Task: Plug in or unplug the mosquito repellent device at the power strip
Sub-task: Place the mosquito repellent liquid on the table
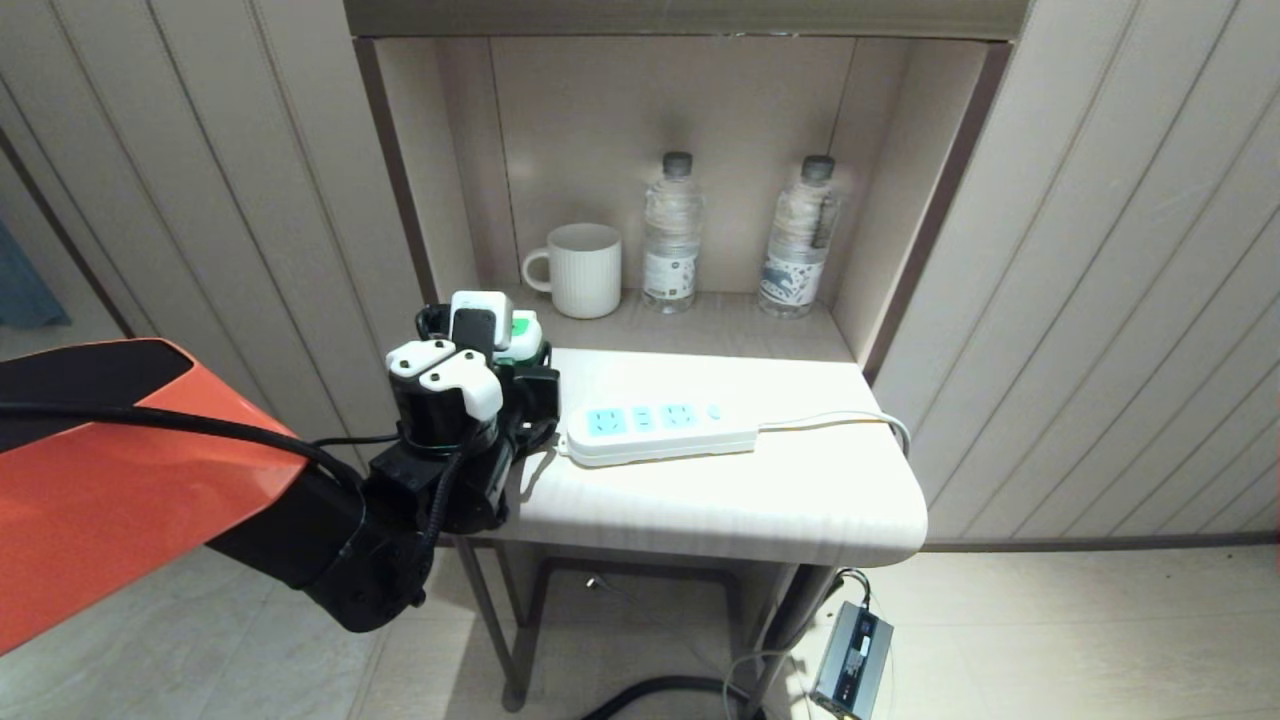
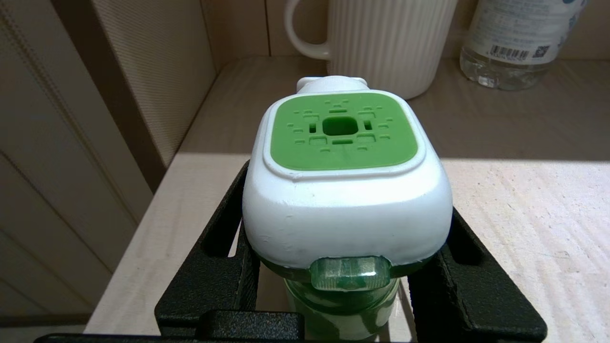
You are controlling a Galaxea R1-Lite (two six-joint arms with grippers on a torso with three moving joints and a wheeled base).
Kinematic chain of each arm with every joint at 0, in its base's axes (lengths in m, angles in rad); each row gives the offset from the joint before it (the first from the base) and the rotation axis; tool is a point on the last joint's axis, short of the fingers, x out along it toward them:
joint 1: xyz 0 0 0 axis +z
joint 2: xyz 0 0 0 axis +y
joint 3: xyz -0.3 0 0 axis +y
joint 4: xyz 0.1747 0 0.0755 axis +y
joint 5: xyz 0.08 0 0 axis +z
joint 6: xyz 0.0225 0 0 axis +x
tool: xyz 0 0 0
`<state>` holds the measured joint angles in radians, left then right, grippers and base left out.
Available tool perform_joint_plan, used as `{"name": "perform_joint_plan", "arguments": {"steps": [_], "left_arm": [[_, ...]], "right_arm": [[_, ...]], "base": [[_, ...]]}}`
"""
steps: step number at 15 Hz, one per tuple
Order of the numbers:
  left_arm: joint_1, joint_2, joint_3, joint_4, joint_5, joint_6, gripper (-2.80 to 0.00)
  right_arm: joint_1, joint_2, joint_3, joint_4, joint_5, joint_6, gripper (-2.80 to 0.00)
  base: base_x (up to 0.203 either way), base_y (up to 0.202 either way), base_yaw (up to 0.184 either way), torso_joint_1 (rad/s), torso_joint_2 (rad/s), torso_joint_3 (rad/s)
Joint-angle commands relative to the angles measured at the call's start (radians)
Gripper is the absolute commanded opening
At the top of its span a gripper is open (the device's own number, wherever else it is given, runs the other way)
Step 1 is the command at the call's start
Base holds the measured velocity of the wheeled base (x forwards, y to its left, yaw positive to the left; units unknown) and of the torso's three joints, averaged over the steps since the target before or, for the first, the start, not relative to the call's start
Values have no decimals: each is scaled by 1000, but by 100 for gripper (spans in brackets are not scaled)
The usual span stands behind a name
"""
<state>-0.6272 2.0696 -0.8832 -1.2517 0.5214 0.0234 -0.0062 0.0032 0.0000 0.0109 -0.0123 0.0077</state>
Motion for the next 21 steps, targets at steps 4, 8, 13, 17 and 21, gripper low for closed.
{"name": "perform_joint_plan", "arguments": {"steps": [4, 8, 13, 17, 21], "left_arm": [[-5, -28, 7, -18, 19, 8, -280], [-3, -14, 3, -25, 19, 16, -280], [3, 19, -35, -31, 26, 41, -280], [4, 35, -39, -41, 34, 44, -280], [15, 45, -41, -41, 35, 44, -280]], "right_arm": [[0, 1, 0, 0, 0, 0, -280], [0, 0, 0, 0, 0, 0, -280], [0, 0, 0, 0, 0, 0, -280], [0, 0, 0, 0, 0, 0, -280], [0, 1, 0, 0, 0, 0, -280]], "base": [[0, 0, 0, 0, 0, 0], [0, 0, 0, 0, 0, 0], [0, 0, 0, 0, 0, 0], [0, 0, 0, 0, 0, 0], [0, 0, 0, 0, 0, 0]]}}
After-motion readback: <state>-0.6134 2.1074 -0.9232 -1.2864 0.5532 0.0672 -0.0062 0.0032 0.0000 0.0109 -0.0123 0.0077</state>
